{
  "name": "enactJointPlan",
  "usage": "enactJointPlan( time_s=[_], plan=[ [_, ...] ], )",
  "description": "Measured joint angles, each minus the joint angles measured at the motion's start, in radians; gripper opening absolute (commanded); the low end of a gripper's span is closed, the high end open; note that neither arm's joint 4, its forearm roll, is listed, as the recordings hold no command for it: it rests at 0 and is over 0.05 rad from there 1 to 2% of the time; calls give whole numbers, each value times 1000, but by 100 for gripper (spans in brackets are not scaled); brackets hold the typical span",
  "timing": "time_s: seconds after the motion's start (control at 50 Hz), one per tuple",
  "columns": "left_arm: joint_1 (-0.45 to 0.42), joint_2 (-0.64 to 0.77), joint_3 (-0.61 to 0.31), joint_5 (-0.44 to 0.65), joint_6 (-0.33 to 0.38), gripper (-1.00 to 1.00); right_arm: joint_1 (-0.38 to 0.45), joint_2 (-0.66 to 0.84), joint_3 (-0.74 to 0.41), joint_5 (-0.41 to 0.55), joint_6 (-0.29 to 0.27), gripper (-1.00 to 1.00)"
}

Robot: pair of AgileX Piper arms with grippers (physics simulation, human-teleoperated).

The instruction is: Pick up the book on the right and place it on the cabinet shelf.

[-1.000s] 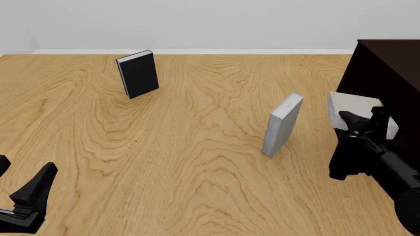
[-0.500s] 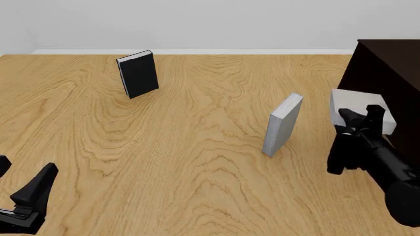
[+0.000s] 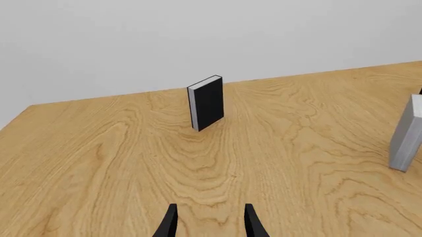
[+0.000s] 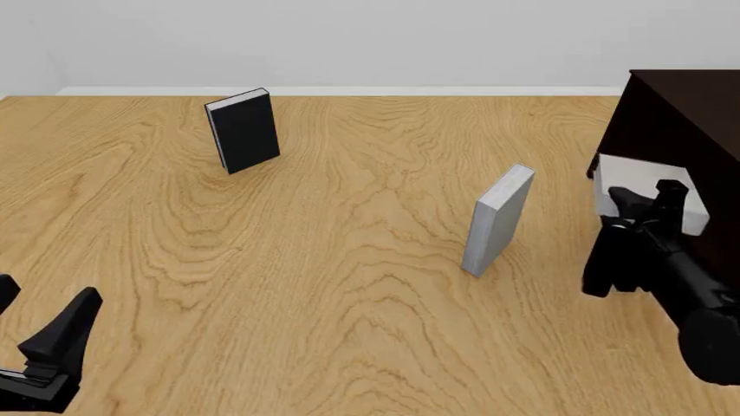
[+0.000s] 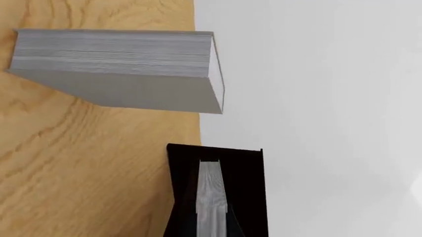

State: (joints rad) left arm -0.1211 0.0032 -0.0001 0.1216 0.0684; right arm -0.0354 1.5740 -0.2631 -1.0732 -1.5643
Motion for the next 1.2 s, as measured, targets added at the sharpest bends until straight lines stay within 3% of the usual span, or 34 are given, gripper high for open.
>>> enactJointPlan(
  time_s=[0.56, 1.2],
  plan=[
    [1, 0, 0, -1, 3, 100, -89, 68, 7, -87, -15, -100],
    [1, 0, 0, -2, 6, 100, -147, 102, -70, -54, 6, -100]
  ],
)
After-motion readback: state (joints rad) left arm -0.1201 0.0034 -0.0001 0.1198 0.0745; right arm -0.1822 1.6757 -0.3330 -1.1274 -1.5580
